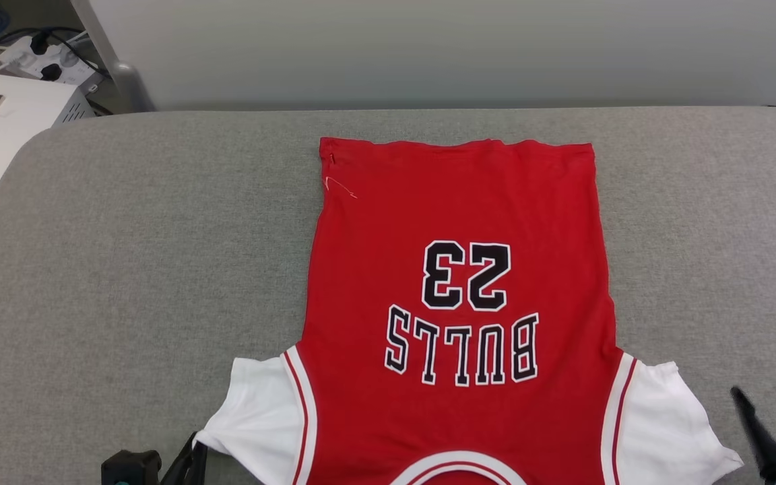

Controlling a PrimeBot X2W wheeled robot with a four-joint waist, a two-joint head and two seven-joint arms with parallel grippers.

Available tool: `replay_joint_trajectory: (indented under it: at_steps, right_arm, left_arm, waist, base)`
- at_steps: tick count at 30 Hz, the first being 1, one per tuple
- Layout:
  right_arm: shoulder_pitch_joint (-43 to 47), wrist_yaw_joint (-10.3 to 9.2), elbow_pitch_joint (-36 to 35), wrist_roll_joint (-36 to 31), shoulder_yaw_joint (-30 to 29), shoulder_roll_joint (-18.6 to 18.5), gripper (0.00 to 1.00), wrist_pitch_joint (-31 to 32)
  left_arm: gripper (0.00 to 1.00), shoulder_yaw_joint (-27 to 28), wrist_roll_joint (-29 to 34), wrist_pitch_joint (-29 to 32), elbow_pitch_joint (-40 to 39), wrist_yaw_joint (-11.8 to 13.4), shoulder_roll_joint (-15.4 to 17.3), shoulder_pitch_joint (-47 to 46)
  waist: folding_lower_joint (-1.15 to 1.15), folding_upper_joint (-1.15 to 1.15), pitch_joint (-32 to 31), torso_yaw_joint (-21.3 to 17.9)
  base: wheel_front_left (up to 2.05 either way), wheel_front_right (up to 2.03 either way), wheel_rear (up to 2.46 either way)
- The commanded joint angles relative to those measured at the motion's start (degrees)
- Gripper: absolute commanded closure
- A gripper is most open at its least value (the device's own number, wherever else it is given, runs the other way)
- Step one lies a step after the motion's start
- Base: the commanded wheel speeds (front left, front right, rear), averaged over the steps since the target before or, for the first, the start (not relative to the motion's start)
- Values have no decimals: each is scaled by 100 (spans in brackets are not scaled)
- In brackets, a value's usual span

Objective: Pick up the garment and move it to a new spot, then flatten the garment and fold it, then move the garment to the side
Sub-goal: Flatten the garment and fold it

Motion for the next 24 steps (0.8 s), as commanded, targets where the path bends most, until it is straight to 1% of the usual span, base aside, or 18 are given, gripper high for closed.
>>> replay_joint_trajectory:
  at_steps: [1,4,7,9,10,14,18,19,21,24]
  right_arm:
    - [-250,-5,-262,-105,-172,6,0,2]
    - [-634,-5,-736,-209,-454,-16,0,153]
    - [-1201,-5,-1081,-206,-662,-98,0,497]
    - [-1708,-5,-1272,-311,-598,-337,0,880]
    - [-2513,-5,-1310,-174,-504,-476,0,1398]
    - [-3591,-5,-1087,-42,-229,-701,0,2340]
    - [-4656,-5,-633,203,308,-1091,0,3373]
    - [-4860,-5,-503,306,407,-1127,0,3609]
    - [-5276,-5,-176,553,574,-1174,0,4271]
    - [-5815,-5,218,724,854,-1319,0,5251]
  left_arm:
    - [100,76,131,-34,-74,-32,-59,-134]
    - [100,204,328,-34,-230,-23,-142,-203]
    - [100,310,521,-34,-423,-20,-213,-305]
    - [100,368,659,-34,-570,-37,-272,-416]
    - [100,398,847,-34,-692,-62,-358,-597]
    - [100,394,1061,-34,-817,-144,-538,-865]
    - [100,437,1296,-34,-956,-190,-739,-1071]
    - [100,447,1346,-34,-986,-198,-783,-1101]
    - [100,466,1450,-34,-1058,-225,-888,-1156]
    - [100,508,1592,-34,-1155,-289,-1040,-1241]
  waist:
    - [1,0,77,58]
    - [1,0,205,142]
    - [1,0,413,268]
    - [1,0,624,389]
    - [1,0,908,547]
    - [1,0,1283,789]
    - [1,0,1675,1007]
    - [1,0,1743,1039]
    - [1,0,1913,1120]
    - [1,0,2160,1246]
  base:
    - [0,0,0]
    - [0,0,0]
    - [0,0,0]
    - [0,0,0]
    - [0,0,0]
    - [0,0,0]
    - [0,0,0]
    - [0,0,0]
    - [0,0,0]
    - [0,0,0]
